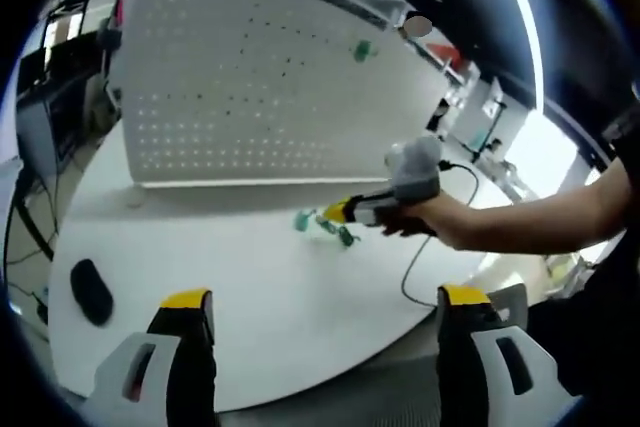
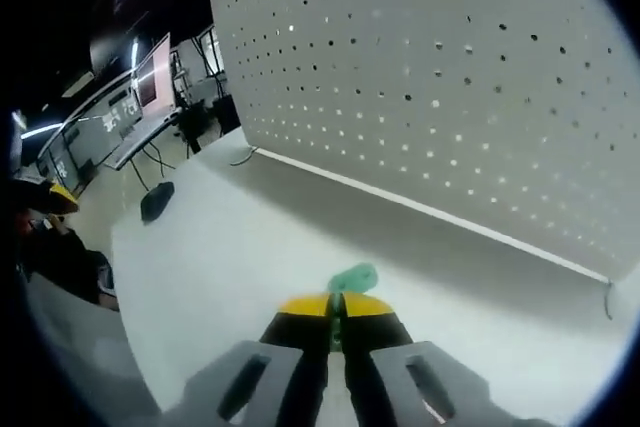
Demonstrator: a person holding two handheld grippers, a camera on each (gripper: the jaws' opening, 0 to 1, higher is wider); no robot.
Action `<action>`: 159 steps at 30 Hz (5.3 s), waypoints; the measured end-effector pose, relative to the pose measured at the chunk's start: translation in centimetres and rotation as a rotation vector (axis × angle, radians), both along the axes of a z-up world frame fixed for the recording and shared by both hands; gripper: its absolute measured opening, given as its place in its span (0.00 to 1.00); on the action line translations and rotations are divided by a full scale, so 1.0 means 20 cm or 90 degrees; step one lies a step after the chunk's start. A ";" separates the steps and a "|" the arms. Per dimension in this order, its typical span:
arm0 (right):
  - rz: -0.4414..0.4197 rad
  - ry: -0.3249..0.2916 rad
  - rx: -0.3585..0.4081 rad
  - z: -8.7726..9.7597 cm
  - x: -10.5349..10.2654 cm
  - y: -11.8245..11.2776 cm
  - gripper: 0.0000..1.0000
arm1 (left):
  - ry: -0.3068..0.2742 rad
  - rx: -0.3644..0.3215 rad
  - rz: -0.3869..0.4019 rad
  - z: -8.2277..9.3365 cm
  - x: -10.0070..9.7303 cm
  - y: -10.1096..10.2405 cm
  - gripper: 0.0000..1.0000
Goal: Insert the hook assembly into the mounting plate slot until the hook locks in place.
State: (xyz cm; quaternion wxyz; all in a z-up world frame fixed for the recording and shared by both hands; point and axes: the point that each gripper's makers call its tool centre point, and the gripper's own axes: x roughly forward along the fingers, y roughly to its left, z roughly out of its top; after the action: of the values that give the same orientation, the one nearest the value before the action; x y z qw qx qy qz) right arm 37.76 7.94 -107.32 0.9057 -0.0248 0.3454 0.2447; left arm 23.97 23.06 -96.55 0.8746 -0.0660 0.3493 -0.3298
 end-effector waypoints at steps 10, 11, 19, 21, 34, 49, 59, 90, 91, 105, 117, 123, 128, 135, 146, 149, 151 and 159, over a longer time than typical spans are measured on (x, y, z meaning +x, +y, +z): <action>-0.038 -0.046 0.072 0.23 -0.09 0.00 0.00 | -0.024 0.017 0.005 0.04 0.02 -0.01 0.97; -0.036 -0.054 0.074 0.25 -0.09 0.01 0.00 | -0.027 0.016 0.004 0.05 0.03 -0.02 0.95; -0.027 -0.099 0.148 0.49 -0.13 0.07 0.00 | -0.037 -0.041 -0.016 0.14 0.06 -0.10 0.90; -0.023 -0.116 0.161 0.55 -0.14 0.10 0.00 | -0.045 -0.045 -0.017 0.15 0.07 -0.11 0.90; -0.019 -0.146 0.320 0.87 -0.30 0.30 0.00 | -0.043 -0.099 -0.019 0.21 0.17 -0.22 0.78; 0.005 -0.125 0.385 0.91 -0.47 0.43 0.00 | -0.010 -0.120 -0.026 0.17 0.14 -0.25 0.62; 0.028 -0.139 0.399 0.98 -0.52 0.52 0.00 | -0.013 -0.174 -0.011 0.23 0.14 -0.25 0.35; 0.037 -0.137 0.407 0.97 -0.56 0.58 0.01 | 0.033 -0.247 0.027 0.24 0.12 -0.23 0.03; 0.036 -0.134 0.407 0.97 -0.56 0.58 0.01 | 0.017 -0.228 0.024 0.23 0.13 -0.22 0.02; 0.005 -0.095 0.461 1.01 -0.56 0.55 0.04 | -0.103 -0.034 -0.004 0.22 0.16 -0.14 0.01; 0.041 -0.128 0.465 1.13 -0.59 0.54 0.09 | -0.246 0.012 -0.002 0.39 0.22 -0.13 0.01; 0.049 -0.131 0.462 1.13 -0.58 0.57 0.09 | -0.272 -0.026 -0.009 0.47 0.21 -0.18 0.01; 0.052 -0.142 0.466 1.16 -0.58 0.58 0.06 | -0.298 -0.019 -0.016 0.50 0.19 -0.20 0.01; 0.051 -0.165 0.429 1.18 -0.56 0.57 0.01 | -0.303 -0.055 -0.008 0.52 0.20 -0.23 0.01; 0.072 -0.164 0.399 1.14 -0.58 0.60 0.00 | -0.282 -0.017 -0.026 0.47 0.19 -0.21 0.02; 0.078 -0.162 0.395 1.13 -0.59 0.61 0.00 | -0.274 -0.017 -0.027 0.45 0.18 -0.20 0.02; 0.079 -0.163 0.392 1.12 -0.59 0.61 0.00 | -0.268 -0.021 -0.027 0.45 0.18 -0.20 0.02; 0.078 -0.159 0.404 1.15 -0.59 0.62 0.00 | -0.260 -0.070 -0.025 0.48 0.17 -0.19 0.03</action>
State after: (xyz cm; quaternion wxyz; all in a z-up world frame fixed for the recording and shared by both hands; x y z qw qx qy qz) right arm 25.96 20.26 -84.30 0.8870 0.2078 0.1362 0.3893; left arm 27.39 19.26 -86.93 0.9157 -0.0387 0.1475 -0.3718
